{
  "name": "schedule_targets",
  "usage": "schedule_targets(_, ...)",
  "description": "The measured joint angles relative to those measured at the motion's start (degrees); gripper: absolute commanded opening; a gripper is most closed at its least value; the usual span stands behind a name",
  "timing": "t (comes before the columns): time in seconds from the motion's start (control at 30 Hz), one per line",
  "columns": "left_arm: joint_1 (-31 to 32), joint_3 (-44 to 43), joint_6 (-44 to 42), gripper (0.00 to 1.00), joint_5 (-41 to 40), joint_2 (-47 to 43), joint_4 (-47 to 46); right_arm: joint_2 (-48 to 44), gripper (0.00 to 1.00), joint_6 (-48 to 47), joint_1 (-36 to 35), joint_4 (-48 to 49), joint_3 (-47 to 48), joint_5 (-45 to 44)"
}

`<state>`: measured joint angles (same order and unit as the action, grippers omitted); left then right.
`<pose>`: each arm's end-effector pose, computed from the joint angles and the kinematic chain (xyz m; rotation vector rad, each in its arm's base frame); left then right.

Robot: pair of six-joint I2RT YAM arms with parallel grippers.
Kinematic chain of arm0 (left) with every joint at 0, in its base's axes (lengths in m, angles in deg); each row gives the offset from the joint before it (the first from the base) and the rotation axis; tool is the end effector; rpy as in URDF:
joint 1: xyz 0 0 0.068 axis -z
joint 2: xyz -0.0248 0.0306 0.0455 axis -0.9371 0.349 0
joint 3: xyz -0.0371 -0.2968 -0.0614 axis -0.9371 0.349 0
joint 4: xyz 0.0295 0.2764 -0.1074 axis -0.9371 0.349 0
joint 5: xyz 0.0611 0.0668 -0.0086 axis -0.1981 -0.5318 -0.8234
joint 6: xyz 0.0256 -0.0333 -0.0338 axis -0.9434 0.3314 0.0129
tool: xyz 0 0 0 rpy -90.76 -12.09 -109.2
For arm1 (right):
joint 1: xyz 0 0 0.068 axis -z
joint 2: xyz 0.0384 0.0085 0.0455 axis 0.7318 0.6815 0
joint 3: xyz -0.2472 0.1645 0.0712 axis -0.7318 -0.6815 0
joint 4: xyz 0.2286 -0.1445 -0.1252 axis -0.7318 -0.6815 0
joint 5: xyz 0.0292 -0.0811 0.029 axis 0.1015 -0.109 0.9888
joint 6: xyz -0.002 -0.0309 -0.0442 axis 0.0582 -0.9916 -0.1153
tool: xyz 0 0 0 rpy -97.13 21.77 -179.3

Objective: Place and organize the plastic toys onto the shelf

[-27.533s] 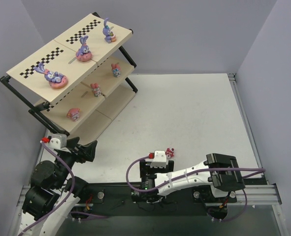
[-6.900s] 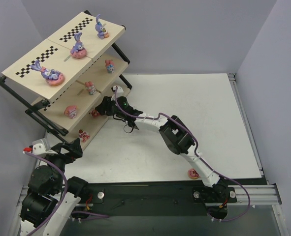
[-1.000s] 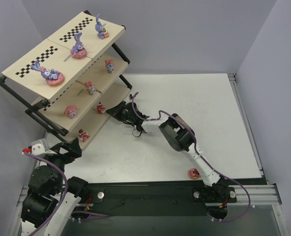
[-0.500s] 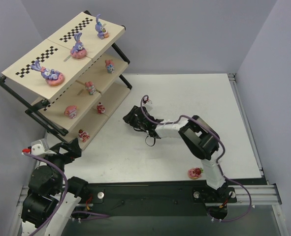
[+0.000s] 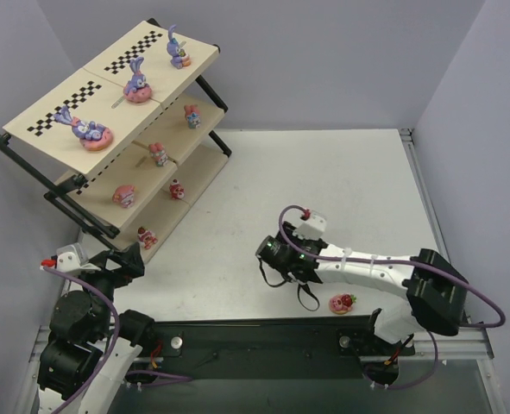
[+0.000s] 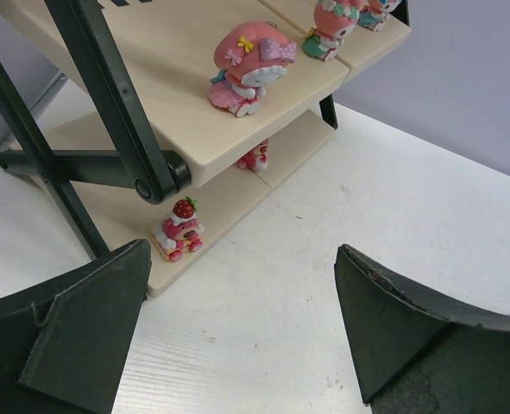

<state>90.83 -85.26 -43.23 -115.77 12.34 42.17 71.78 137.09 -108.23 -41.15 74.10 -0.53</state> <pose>0.0150 0.0116 0.3346 -0.4013 1.5849 -0.2234 0.1801 0.2802 0.2209 0.5610 2.1425 0.4921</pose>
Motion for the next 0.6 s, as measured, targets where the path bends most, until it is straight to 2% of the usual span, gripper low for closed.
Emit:
schedule_targets(0.17,0.0,0.0,-0.15,0.97,0.55,0.0,-0.02,-9.7,0.53,19.19,-2.4,-23.04,-7.41,-5.18)
schedule_targets(0.23,0.0,0.0,-0.37,0.97,0.63,0.0,-0.02,-14.88,0.52,26.4,-4.59,-29.51,-11.72,-5.42)
schedule_targets(0.4,0.0,0.0,-0.63,0.97,0.96,0.0,-0.07,-28.44,0.51,34.53,-9.38,-39.67,-18.69,-5.16)
schedule_targets(0.6,0.0,0.04,-0.79,0.97,0.98,0.0,-0.07,-36.0,0.51,37.86,-12.11,-48.0,-21.24,-4.72)
